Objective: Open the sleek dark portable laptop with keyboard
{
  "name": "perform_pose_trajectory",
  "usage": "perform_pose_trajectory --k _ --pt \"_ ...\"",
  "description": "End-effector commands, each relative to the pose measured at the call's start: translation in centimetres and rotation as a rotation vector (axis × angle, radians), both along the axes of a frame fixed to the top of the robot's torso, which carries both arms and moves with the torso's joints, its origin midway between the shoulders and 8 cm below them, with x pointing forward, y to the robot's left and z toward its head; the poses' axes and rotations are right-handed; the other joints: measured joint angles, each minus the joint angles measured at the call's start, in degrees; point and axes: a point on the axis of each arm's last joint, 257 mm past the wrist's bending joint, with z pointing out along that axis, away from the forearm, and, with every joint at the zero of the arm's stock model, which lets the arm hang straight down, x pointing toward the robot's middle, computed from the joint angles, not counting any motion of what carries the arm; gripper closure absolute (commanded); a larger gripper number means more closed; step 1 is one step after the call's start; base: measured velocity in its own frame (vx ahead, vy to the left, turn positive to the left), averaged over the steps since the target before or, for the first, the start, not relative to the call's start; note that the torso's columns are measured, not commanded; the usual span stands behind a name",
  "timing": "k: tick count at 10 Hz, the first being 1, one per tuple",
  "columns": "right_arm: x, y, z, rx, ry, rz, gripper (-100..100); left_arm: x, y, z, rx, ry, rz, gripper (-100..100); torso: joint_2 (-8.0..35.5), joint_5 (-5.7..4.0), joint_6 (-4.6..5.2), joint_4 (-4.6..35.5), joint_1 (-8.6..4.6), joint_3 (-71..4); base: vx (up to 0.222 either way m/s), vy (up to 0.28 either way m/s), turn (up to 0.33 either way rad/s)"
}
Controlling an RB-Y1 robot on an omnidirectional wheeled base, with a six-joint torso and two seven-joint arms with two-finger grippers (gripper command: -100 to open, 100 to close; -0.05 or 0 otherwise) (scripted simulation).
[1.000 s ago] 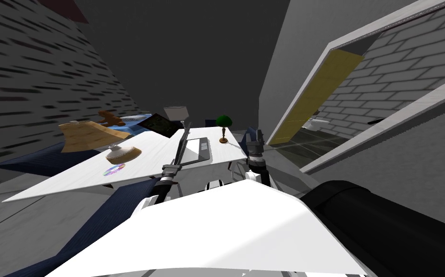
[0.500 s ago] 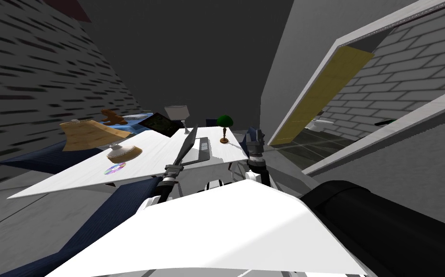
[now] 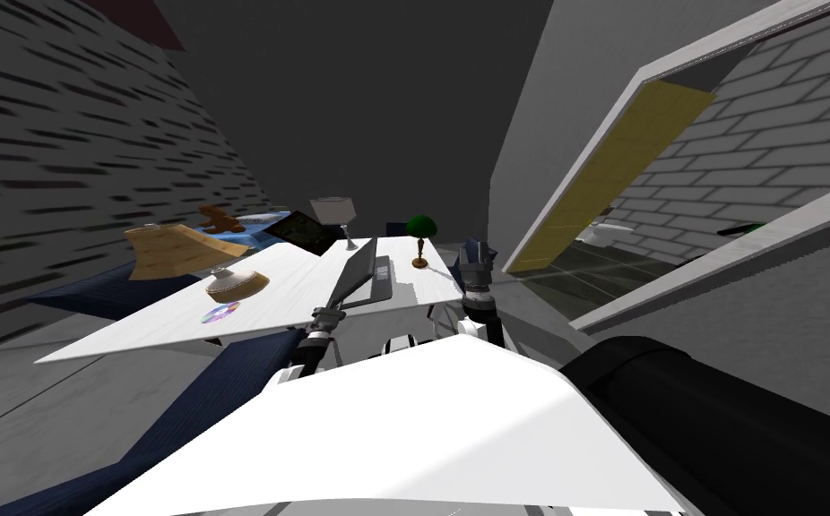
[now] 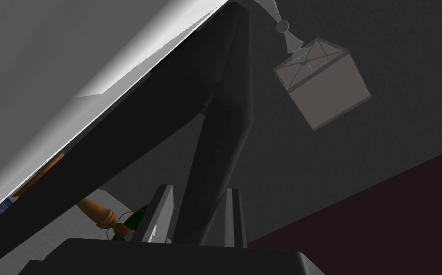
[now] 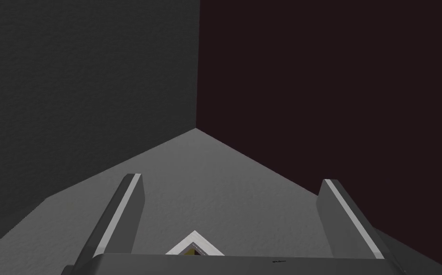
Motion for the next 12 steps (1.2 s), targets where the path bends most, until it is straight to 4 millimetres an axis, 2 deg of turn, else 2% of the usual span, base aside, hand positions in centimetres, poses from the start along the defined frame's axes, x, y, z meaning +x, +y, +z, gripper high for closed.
perform_pose_trajectory --k 1,3,4,6,12 --pt "0.0 0.0 0.0 0.0 0.0 0.0 0 -0.7 0.0 -1.7 0.063 0.022 0.004 100 -0.03 0.0 0.06 0.01 -0.03 -0.02 0.034 0.006 0.044" --pt "0.0 0.0 0.0 0.0 0.0 0.0 0 -0.9 -0.5 -2.2 0.099 0.024 -0.005 100 -0.01 0.01 -0.03 -0.04 0.03 0.0 0.024 -0.005 0.045" --pt "0.0 0.0 0.0 0.0 0.0 0.0 0 0.1 -0.5 -0.4 0.082 0.002 -0.012 -100 -0.11 0.07 -0.03 -0.09 0.09 -0.02 -0.024 -0.022 -0.036" --pt "0.0 0.0 0.0 0.0 0.0 0.0 0 0.6 0.0 0.1 0.085 0.005 -0.005 -100 0.14 0.05 0.44 -0.03 -0.42 0.13 -0.057 0.002 -0.065" --pt "0.0 0.0 0.0 0.0 0.0 0.0 0 3.5 2.9 3.7 0.098 0.007 0.041 -100 0.76 -0.35 0.16 0.52 -0.68 0.38 -0.064 -0.021 -0.084"
